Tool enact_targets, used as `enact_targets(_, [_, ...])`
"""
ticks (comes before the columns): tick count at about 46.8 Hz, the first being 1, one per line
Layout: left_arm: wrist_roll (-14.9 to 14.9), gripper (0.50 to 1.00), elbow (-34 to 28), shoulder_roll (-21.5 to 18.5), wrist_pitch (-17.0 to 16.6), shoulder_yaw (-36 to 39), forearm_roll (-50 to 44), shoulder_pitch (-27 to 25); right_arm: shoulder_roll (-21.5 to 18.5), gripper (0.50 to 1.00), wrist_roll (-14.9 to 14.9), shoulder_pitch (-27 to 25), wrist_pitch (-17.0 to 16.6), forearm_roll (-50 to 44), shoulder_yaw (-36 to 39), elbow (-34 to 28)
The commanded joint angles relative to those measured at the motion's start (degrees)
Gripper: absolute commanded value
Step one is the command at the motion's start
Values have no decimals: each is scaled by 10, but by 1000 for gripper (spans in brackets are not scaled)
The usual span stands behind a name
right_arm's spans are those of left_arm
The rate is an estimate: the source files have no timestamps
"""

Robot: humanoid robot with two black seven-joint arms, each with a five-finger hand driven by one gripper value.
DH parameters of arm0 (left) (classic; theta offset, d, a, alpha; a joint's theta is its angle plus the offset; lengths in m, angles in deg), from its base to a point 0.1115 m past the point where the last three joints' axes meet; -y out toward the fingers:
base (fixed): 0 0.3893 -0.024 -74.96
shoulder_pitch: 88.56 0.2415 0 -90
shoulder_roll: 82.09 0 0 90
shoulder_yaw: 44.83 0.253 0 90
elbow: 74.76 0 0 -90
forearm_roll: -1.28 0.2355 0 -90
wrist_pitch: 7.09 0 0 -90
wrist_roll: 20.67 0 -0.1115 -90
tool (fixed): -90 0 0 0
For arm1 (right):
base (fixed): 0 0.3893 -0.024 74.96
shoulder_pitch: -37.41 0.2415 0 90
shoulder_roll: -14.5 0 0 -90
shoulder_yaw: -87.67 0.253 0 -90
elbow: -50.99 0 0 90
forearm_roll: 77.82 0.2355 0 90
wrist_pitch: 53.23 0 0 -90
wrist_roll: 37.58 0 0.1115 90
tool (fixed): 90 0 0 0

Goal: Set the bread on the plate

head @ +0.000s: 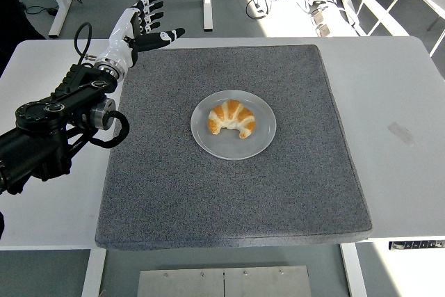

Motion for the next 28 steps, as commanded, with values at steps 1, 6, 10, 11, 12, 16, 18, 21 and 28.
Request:
enact_targets(1, [-5, 889, 10, 12, 0, -19, -1, 13, 0, 1000, 0, 0, 0, 0, 0, 0])
enact_targets(6, [-26, 889, 12, 13, 0, -55, -5, 31, 0, 1000, 0, 0, 0, 0, 0, 0])
enact_targets(10, [-40, 889, 19, 13, 4, -91, -21, 46, 0, 1000, -1, 0, 0, 0, 0, 0])
enact_targets(11, [-45, 889, 24, 13, 5, -100, -28, 49, 0, 1000, 0, 0, 0, 0, 0, 0])
enact_targets(12, [-48, 889, 29, 13, 5, -109, -35, 52, 0, 1000, 0, 0, 0, 0, 0, 0])
enact_targets(16, [-66, 886, 48, 14, 19, -133, -64, 66, 0, 1000, 0, 0, 0, 0, 0, 0])
enact_targets(18, [-71, 881, 56, 14, 36, -141, -80, 74, 0, 1000, 0, 0, 0, 0, 0, 0])
enact_targets(21, [-78, 872, 70, 14, 63, -150, -101, 86, 0, 1000, -1, 0, 0, 0, 0, 0])
enact_targets(28, [-91, 872, 103, 15, 101, -167, -114, 89, 0, 1000, 0, 0, 0, 0, 0, 0])
